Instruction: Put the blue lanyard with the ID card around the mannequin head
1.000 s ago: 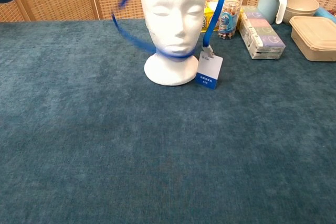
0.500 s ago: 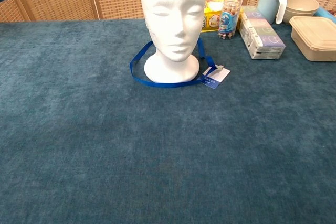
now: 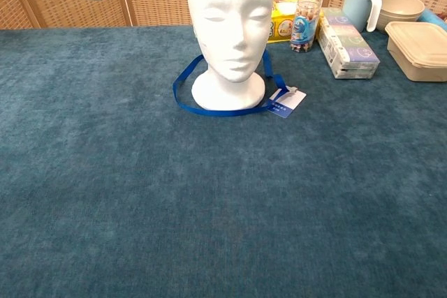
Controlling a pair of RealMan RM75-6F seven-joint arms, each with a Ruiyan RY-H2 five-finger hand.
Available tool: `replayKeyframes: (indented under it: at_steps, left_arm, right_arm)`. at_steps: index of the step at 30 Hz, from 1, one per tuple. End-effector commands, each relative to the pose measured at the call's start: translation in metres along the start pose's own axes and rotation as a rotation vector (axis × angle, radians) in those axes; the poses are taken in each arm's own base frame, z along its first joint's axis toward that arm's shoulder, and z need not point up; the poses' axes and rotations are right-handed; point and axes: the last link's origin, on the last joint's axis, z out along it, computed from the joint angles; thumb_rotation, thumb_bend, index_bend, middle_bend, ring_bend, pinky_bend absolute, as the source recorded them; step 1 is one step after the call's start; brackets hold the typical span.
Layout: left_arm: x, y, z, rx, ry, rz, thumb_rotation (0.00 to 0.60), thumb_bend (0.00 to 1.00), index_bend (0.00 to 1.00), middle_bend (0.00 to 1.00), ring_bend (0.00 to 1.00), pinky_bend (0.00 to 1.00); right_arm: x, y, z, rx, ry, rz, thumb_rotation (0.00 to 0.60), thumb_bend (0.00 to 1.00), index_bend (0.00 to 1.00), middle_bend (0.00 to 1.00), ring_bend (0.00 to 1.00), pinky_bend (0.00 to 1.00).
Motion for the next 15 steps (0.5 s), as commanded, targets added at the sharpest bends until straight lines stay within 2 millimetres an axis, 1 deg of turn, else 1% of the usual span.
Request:
replayKeyframes:
  at_steps: [1, 3, 6, 7, 9, 13, 15]
  left_arm:
    - [0.004, -0.029, -0.029, 0.001, -0.028, 0.011, 0.489, 0.15, 0.15, 0.18, 0.08, 0.25]
    - [0.006, -0.04, -0.04, 0.004, -0.033, 0.019, 0.488, 0.15, 0.15, 0.18, 0.08, 0.25]
    - [0.009, -0.063, -0.063, 0.015, -0.035, 0.03, 0.489, 0.15, 0.18, 0.18, 0.08, 0.25]
    - [0.01, -0.079, -0.078, 0.045, -0.032, 0.036, 0.489, 0.15, 0.19, 0.18, 0.08, 0.25]
    - [0.013, -0.102, -0.105, 0.075, -0.022, 0.039, 0.489, 0.15, 0.2, 0.18, 0.08, 0.25]
    - [0.015, -0.128, -0.141, 0.112, -0.002, 0.032, 0.489, 0.15, 0.22, 0.18, 0.08, 0.25]
    - [0.016, -0.143, -0.162, 0.139, 0.019, 0.042, 0.488, 0.15, 0.23, 0.18, 0.08, 0.24]
  right_arm:
    - [0.007, 0.009, -0.033, 0.038, 0.021, -0.024, 0.486, 0.35, 0.32, 0.33, 0.28, 0.28]
    - [0.007, 0.013, -0.045, 0.048, 0.027, -0.041, 0.487, 0.35, 0.33, 0.33, 0.28, 0.28]
    - [0.007, 0.02, -0.071, 0.053, 0.038, -0.063, 0.486, 0.35, 0.33, 0.33, 0.28, 0.28]
    - [0.006, 0.024, -0.086, 0.045, 0.031, -0.062, 0.486, 0.35, 0.33, 0.34, 0.28, 0.28]
    - [0.007, 0.032, -0.111, 0.037, 0.036, -0.107, 0.487, 0.35, 0.33, 0.34, 0.28, 0.28]
    - [0.009, 0.045, -0.142, 0.0, 0.034, -0.199, 0.487, 0.35, 0.34, 0.35, 0.28, 0.28]
    - [0.01, 0.055, -0.161, -0.033, 0.031, -0.268, 0.486, 0.35, 0.34, 0.36, 0.28, 0.28]
